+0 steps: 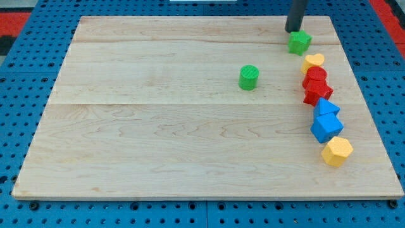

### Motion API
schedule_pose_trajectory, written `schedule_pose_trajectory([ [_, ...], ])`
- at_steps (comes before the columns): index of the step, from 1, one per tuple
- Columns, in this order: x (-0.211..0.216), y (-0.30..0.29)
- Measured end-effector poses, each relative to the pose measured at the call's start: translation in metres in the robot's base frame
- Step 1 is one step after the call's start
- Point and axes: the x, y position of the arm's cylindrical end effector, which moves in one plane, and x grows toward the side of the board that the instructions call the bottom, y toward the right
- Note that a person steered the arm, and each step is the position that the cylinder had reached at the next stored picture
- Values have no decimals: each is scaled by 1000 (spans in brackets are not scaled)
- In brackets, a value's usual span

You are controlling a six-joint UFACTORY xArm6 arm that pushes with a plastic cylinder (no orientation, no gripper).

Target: Move green star to the left of yellow heart

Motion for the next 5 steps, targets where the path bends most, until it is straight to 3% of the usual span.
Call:
schedule_pose_trajectory([
  [2, 32, 22],
  [4, 63, -37],
  [5, 34, 3],
])
